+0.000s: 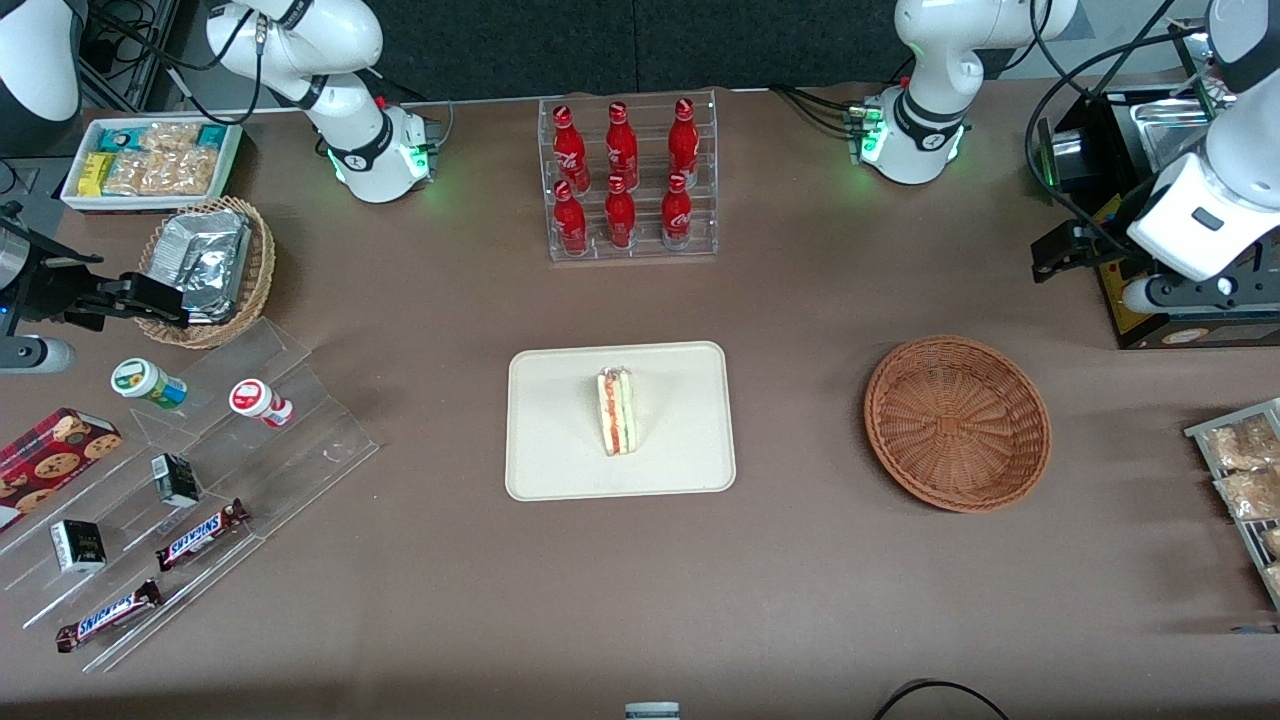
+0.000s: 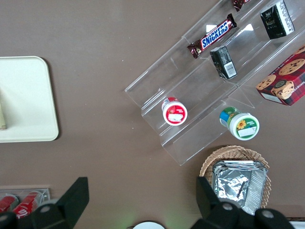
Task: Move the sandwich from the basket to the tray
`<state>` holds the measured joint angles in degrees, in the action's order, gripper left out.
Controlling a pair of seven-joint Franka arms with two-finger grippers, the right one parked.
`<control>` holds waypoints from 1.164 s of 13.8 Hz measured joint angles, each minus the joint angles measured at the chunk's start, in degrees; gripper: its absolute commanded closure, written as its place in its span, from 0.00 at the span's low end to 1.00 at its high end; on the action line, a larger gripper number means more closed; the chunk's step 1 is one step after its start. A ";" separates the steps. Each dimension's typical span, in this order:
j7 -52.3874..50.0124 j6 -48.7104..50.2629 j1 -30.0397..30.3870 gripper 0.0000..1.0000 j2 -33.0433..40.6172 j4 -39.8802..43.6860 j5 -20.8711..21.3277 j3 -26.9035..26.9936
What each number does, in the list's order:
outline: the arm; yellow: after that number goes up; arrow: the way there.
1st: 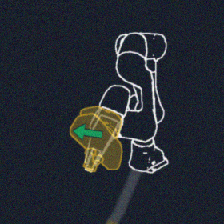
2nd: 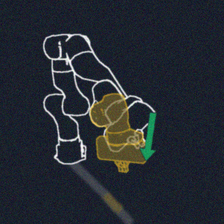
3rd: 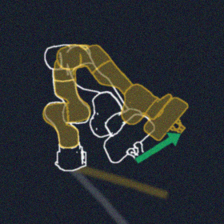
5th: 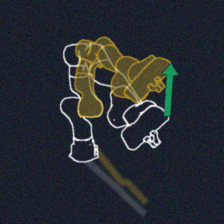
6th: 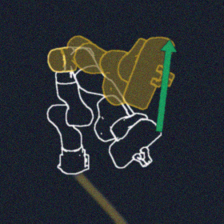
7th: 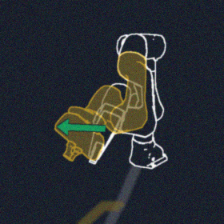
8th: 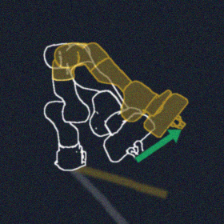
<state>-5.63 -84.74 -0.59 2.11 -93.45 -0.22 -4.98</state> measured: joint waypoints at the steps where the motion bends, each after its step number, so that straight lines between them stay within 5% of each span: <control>1: 0.59 -0.17 0.00 0.02 0.43 -0.40 0.00 0.00; 16: 1.08 -3.35 0.00 0.01 4.22 -5.11 0.00 0.00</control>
